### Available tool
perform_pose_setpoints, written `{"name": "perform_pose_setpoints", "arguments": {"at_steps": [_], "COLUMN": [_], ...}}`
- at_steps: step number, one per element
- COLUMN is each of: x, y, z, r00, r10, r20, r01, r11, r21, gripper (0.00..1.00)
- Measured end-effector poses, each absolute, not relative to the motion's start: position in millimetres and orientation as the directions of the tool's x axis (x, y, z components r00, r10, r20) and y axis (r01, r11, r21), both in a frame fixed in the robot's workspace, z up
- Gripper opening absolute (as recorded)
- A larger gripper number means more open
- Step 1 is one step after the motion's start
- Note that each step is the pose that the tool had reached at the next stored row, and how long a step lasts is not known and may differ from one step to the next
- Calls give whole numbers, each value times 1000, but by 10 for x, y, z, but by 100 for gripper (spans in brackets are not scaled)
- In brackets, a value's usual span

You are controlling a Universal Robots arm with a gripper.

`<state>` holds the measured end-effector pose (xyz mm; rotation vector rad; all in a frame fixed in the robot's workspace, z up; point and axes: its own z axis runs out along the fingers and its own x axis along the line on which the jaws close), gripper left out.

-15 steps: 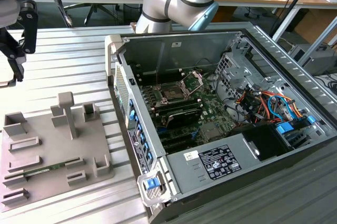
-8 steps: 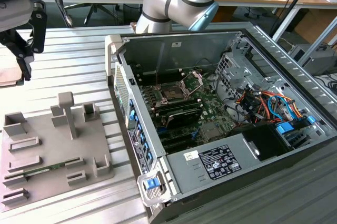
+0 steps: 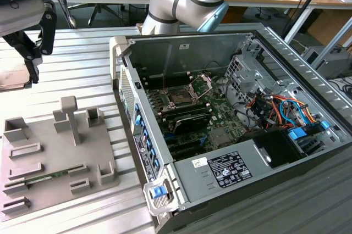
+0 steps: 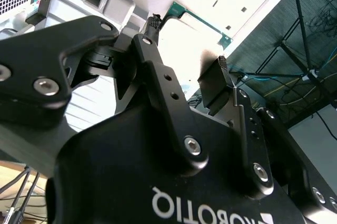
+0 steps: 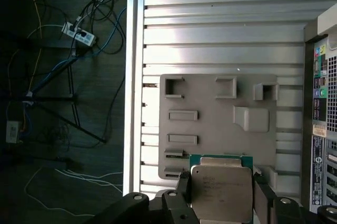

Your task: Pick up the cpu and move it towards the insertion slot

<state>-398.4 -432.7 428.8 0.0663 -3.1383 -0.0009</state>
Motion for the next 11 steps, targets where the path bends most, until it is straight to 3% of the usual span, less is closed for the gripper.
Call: {"name": "perform_pose_setpoints", "arguments": {"at_steps": [11], "x": [-3889], "y": [-4327], "z": [4288], "r00": [-999], "r10": [-42], "r20": [3], "r01": [-42], "r11": [999], "r21": [1], "gripper": [55]}}
